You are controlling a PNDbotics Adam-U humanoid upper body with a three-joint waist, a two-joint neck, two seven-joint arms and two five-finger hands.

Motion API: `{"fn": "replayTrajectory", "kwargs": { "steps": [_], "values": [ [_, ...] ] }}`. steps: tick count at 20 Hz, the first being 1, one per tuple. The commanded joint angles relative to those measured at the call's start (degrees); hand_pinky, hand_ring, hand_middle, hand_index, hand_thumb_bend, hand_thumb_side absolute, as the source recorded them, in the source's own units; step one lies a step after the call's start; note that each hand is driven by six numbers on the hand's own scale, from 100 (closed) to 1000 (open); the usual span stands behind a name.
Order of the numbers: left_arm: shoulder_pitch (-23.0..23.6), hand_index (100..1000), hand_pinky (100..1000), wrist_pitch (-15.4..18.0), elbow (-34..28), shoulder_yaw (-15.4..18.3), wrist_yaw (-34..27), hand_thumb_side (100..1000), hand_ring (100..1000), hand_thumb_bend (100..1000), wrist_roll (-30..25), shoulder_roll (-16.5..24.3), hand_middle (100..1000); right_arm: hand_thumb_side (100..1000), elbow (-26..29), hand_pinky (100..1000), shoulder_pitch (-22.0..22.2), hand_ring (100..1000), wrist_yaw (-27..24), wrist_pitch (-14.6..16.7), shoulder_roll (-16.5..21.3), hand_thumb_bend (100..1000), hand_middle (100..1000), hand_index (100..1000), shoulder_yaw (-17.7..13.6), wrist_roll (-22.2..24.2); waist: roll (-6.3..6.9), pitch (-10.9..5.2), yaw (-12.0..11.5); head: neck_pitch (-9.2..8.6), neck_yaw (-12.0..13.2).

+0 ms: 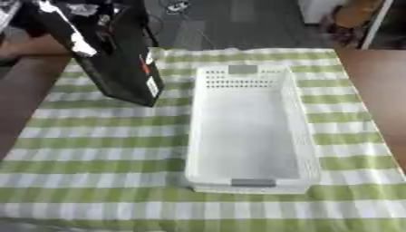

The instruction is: Pick up objects on the table and place them in the box.

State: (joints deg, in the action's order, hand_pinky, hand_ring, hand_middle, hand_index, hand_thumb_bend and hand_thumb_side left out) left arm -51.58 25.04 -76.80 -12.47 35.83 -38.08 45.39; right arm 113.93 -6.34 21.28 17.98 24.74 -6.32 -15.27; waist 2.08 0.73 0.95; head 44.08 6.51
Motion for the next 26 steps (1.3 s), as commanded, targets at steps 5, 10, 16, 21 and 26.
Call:
{"fn": "replayTrajectory", "kwargs": {
  "steps": [5,10,16,21,26],
  "values": [
    [-1.8,414,167,-0.2,-7.3,1.8,-4.2,241,223,100,-0.7,2.2,287,622,0.7,787,-0.2,828,0.1,-0.2,1.0,125,806,809,-0.4,0.0,-0.06,-0.77,-0.1,-0.31,-0.6],
    [-4.6,417,166,-0.6,-10.8,0.7,-7.8,242,225,100,-1.9,-0.5,290,622,0.7,787,-0.2,828,0.0,-0.2,1.0,124,807,809,-0.3,0.2,-0.18,-0.89,-0.1,-0.3,-0.2],
    [-9.8,418,175,-0.6,-11.9,-1.5,-11.0,248,230,100,-4.2,-6.6,294,622,0.7,787,-0.3,828,-0.3,-0.1,0.9,123,807,809,0.0,0.4,-0.32,-1.05,0.1,-0.18,0.5],
    [-12.7,419,174,-0.1,-9.7,-3.3,-11.6,258,229,100,-6.3,-11.4,295,622,0.7,786,-0.6,827,-0.6,0.1,0.7,121,806,809,0.3,0.7,-0.34,-1.13,0.5,-0.15,1.2],
    [-13.9,424,177,1.3,-5.8,-5.2,-10.6,268,232,100,-7.7,-15.7,301,621,0.7,786,-0.8,827,-0.8,0.3,0.6,121,806,808,0.5,0.9,-0.46,-1.17,1.1,-0.29,1.7]
  ]
}}
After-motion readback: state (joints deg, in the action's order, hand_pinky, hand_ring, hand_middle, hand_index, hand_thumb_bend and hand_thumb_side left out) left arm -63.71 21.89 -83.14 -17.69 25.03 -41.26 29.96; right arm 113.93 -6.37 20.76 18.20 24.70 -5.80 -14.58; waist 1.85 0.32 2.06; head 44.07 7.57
